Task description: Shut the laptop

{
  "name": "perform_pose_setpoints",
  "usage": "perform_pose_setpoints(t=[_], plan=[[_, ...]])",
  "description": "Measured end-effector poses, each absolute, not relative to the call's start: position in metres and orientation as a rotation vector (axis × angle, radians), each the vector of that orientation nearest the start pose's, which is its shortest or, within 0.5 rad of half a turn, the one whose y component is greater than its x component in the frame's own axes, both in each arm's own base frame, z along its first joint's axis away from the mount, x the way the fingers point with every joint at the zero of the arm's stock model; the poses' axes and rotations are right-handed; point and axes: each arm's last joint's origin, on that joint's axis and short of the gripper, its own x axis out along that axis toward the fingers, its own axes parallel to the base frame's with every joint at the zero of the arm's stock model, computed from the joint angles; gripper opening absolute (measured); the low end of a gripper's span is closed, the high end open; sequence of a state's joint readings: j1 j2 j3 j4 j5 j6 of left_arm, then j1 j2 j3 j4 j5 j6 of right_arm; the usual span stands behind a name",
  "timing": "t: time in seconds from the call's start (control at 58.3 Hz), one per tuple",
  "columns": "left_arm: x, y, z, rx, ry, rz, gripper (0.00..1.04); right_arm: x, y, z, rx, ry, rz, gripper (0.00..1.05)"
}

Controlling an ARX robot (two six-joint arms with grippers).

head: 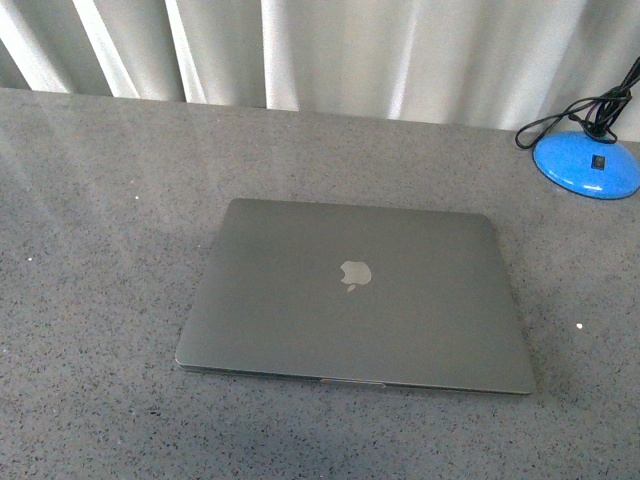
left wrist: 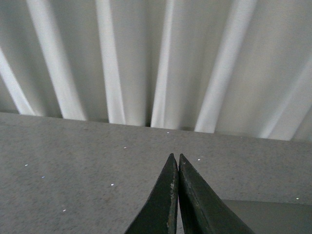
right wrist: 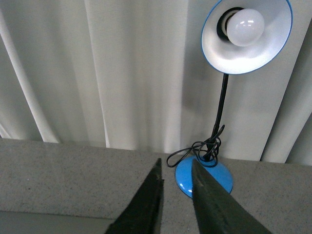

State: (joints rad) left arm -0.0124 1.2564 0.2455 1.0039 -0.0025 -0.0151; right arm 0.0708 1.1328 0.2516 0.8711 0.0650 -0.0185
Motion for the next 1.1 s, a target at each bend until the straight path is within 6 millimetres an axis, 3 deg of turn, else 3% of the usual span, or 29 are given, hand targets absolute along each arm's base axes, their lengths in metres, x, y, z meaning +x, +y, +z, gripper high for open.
perform_pose_setpoints(t=[0.069,0.377,0.669,1.097], plan=[[0.206,0.0,0.176,-0.014,0.008,0.004,0.04,0.198,0.008,0.187,-0.019,0.012,0.027,0.0],[0.171,0.0,0.16,-0.008,0.023,-0.001,0.04,0.166,0.0,0.176,-0.014,0.012,0.001,0.01],[0.151,0.0,0.162,-0.008,0.013,-0.001,0.04,0.148,0.0,0.165,-0.013,0.007,0.003,0.01],[0.13,0.0,0.171,-0.008,-0.014,-0.001,0.04,0.128,0.0,0.174,-0.012,-0.023,0.003,0.01]])
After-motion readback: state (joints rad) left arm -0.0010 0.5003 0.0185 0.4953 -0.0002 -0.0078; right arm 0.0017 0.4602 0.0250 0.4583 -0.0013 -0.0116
